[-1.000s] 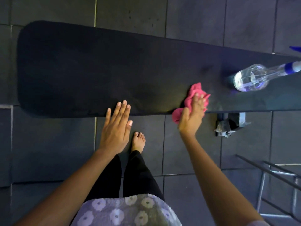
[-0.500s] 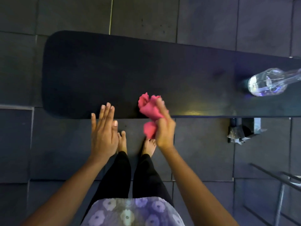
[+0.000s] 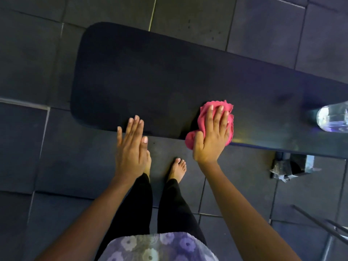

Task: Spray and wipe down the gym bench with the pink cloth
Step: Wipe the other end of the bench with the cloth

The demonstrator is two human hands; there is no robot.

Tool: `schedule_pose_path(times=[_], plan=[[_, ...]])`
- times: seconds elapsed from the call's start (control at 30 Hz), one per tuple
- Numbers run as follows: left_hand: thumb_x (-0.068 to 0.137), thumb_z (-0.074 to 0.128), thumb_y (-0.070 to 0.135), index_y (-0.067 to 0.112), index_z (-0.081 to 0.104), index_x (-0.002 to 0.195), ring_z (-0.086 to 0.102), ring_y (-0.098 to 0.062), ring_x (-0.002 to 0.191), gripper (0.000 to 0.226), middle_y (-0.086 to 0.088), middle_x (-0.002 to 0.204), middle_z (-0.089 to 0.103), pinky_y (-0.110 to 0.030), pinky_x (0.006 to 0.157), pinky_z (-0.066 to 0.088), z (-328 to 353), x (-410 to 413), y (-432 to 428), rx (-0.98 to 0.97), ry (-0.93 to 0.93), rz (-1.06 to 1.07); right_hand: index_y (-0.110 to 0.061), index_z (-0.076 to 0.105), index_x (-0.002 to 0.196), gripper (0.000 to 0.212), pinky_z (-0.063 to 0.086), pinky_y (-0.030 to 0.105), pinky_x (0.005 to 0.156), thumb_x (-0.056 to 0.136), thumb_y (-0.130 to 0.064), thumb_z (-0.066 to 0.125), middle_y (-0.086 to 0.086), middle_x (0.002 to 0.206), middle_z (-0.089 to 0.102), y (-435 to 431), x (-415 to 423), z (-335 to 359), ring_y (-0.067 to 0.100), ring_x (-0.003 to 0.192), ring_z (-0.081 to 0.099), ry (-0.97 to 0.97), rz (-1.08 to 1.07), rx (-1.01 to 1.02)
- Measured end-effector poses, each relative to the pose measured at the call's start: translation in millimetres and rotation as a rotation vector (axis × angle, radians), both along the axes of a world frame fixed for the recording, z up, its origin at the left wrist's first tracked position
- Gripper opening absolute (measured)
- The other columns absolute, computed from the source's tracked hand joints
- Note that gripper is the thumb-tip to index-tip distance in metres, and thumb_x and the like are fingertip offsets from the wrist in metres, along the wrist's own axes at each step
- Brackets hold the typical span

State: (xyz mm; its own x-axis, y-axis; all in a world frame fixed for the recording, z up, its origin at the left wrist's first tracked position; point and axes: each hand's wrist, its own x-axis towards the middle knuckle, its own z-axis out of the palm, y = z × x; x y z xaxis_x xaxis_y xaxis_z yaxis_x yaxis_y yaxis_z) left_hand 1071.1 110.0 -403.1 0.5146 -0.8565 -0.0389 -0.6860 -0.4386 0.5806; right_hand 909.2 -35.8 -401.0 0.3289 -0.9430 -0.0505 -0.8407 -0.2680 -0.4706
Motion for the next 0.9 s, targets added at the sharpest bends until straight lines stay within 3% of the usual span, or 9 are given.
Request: schedule_pose_path(times=[0.3,0.57,0.67,0.73,0.8,0.83,0.9], plan=[[0.102,0.03,0.019,-0.003,0.041,0.14,0.028,-0.024,0.144,0.045,-0.015,0.148,0.04,-0.048,0.12,0.016,0,39,12,-0.27,0.172,0.422,-0.002,0.029,0.15,0.079,0.008,0.05,0.121,0.08,-0.038,0.029,0.016,0.161,0.019,78,94,8,0.032,0.151,0.005,-0.104,0.306,0.146],[0.103,0.032,0.018,-0.001,0.04,0.141,0.029,-0.025,0.144,0.043,-0.014,0.149,0.039,-0.03,0.116,0.028,2,86,33,-0.257,0.171,0.412,-0.008,0.037,0.148,0.072,0.02,0.05,0.117,0.083,-0.037,0.03,0.01,0.159,0.028,85,142,8,0.026,0.15,0.016,-0.074,0.703,0.184],[0.103,0.035,0.018,0.001,0.041,0.141,0.026,-0.024,0.145,0.043,-0.012,0.151,0.038,-0.028,0.117,0.026,0,89,40,-0.238,0.198,0.429,-0.009,0.044,0.145,0.068,0.024,0.051,0.115,0.083,-0.032,0.03,0.008,0.156,0.036,67,132,15,0.023,0.149,0.023,-0.198,0.771,0.284],[0.102,0.038,0.019,0.005,0.04,0.143,0.024,-0.021,0.146,0.043,-0.009,0.152,0.038,-0.02,0.116,0.023,0,90,40,-0.246,0.255,0.564,-0.008,0.054,0.137,0.059,0.025,0.048,0.118,0.084,-0.023,0.032,0.01,0.15,0.045,54,132,31,0.021,0.146,0.03,-0.414,0.687,0.444],[0.102,0.039,0.021,0.01,0.038,0.145,0.02,-0.018,0.147,0.044,-0.002,0.153,0.036,-0.013,0.113,0.021,1,91,37,-0.244,0.303,0.676,-0.024,0.064,0.128,0.054,0.027,0.043,0.119,0.084,-0.012,0.035,0.002,0.143,0.054,40,138,47,0.019,0.141,0.038,-0.624,0.475,0.583],[0.102,0.039,0.02,0.011,0.037,0.146,0.018,-0.017,0.147,0.045,0.0,0.154,0.034,-0.01,0.112,0.019,3,91,35,-0.242,0.314,0.689,-0.032,0.062,0.129,0.055,0.03,0.04,0.117,0.083,-0.014,0.036,-0.006,0.141,0.055,32,143,55,0.016,0.139,0.041,-0.666,0.321,0.667],[0.103,0.039,0.021,0.012,0.033,0.148,0.012,-0.013,0.148,0.046,0.002,0.156,0.029,-0.005,0.109,0.016,4,92,31,-0.224,0.328,0.68,-0.028,0.047,0.143,0.063,0.039,0.027,0.109,0.081,-0.023,0.039,-0.015,0.138,0.054,16,154,66,0.007,0.131,0.048,-0.641,0.041,0.791]])
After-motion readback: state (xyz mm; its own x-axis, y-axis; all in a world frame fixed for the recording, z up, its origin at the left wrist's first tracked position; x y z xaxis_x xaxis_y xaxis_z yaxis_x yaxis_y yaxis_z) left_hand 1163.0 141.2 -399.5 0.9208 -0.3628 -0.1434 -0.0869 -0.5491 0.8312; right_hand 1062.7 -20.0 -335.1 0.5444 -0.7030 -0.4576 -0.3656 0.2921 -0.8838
